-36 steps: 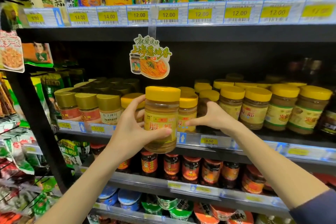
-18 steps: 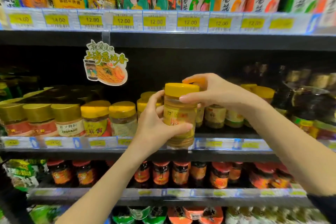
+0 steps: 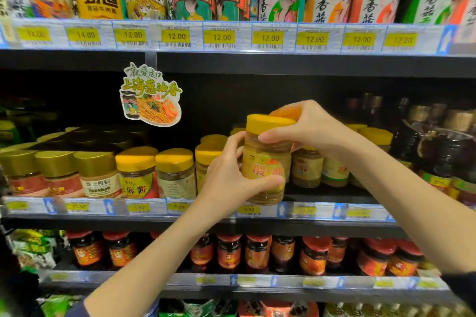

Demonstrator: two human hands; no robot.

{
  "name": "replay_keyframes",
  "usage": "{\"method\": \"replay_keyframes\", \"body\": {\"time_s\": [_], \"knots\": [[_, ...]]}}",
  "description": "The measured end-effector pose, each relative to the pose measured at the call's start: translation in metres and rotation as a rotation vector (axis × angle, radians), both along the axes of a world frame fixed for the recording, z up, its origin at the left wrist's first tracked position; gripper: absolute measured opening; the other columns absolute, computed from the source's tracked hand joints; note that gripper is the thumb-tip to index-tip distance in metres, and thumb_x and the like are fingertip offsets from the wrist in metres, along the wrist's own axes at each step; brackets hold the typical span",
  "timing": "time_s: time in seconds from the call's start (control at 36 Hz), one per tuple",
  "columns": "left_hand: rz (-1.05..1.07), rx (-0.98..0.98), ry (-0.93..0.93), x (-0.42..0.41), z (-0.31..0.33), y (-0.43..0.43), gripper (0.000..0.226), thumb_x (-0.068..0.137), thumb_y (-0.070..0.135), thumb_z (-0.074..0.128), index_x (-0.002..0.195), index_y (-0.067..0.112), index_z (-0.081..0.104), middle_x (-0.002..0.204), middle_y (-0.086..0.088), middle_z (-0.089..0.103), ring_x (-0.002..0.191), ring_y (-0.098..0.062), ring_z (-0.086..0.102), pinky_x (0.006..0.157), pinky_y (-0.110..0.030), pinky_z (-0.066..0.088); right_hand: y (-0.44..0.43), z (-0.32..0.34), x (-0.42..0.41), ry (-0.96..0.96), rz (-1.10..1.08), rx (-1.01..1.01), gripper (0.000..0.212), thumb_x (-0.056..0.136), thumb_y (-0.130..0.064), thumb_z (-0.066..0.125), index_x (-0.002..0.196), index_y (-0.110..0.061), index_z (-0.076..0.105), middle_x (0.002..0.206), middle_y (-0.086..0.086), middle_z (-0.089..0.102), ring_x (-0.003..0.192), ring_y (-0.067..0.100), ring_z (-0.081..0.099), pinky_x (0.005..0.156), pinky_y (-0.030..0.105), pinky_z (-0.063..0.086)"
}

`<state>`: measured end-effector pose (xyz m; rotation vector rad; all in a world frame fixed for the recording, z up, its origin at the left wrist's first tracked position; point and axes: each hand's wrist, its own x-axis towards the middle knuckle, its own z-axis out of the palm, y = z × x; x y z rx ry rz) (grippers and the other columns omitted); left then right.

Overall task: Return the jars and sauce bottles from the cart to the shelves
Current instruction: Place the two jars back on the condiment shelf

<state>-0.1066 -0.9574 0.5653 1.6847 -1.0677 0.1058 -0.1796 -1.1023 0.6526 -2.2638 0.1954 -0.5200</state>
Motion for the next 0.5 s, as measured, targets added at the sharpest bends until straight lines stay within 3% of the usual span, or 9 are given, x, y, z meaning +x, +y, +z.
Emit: {"method": "replay_keyframes", "body": {"time_s": [0.11, 0.28, 0.36, 0.44, 0.5], "knots": [[-0.024, 0.064, -0.027, 0.006, 0.001, 0.009, 0.083, 0.066, 0.04, 0.077, 0.136, 0.029, 0.033, 0.123, 0.018, 0.054, 0.115, -0.005, 0.055, 0.093, -0.026, 0.051, -0.002, 0.007, 0.006, -0.014, 0.032, 0.011, 0.055, 0.061, -0.037, 0.08, 0.108, -0.016, 0.062, 0.098, 0.002, 0.067, 0.09, 0.013, 0.064, 0.073, 0.032, 0.056], [0.158, 0.214, -0.168, 0.024, -0.023, 0.042, 0.076, 0.067, 0.059, 0.069, 0.13, 0.02, 0.051, 0.124, 0.004, 0.062, 0.114, -0.006, 0.056, 0.097, -0.032, 0.049, -0.012, 0.005, 0.019, -0.014, 0.025, -0.008, 0.098, 0.034, -0.057, 0.072, 0.122, -0.015, 0.057, 0.109, 0.003, 0.062, 0.1, 0.017, 0.06, 0.073, 0.031, 0.054], [0.242, 0.302, -0.27, 0.036, -0.039, 0.061, 0.066, 0.072, 0.064, 0.048, 0.12, 0.02, 0.061, 0.116, 0.007, 0.066, 0.109, -0.006, 0.059, 0.093, -0.033, 0.05, -0.02, -0.005, 0.028, -0.004, 0.003, 0.016, 0.092, 0.04, -0.054, 0.079, 0.122, -0.018, 0.058, 0.112, 0.003, 0.062, 0.104, 0.019, 0.059, 0.075, 0.03, 0.055], [0.313, 0.4, -0.446, 0.045, -0.053, 0.077, 0.061, 0.081, 0.064, 0.037, 0.113, 0.02, 0.065, 0.112, 0.007, 0.068, 0.106, -0.01, 0.061, 0.089, -0.027, 0.05, -0.028, -0.02, 0.038, 0.008, -0.035, 0.039, 0.094, 0.034, -0.058, 0.082, 0.118, -0.022, 0.06, 0.112, 0.001, 0.063, 0.104, 0.018, 0.061, 0.081, 0.031, 0.055], [0.367, 0.45, -0.562, 0.049, -0.062, 0.085, 0.061, 0.088, 0.061, 0.027, 0.109, 0.019, 0.066, 0.107, 0.006, 0.069, 0.1, -0.013, 0.064, 0.079, -0.026, 0.053, -0.03, -0.028, 0.044, 0.021, -0.044, 0.039, 0.087, 0.041, -0.054, 0.084, 0.118, -0.022, 0.06, 0.113, 0.001, 0.062, 0.104, 0.017, 0.06, 0.073, 0.025, 0.053]]}}
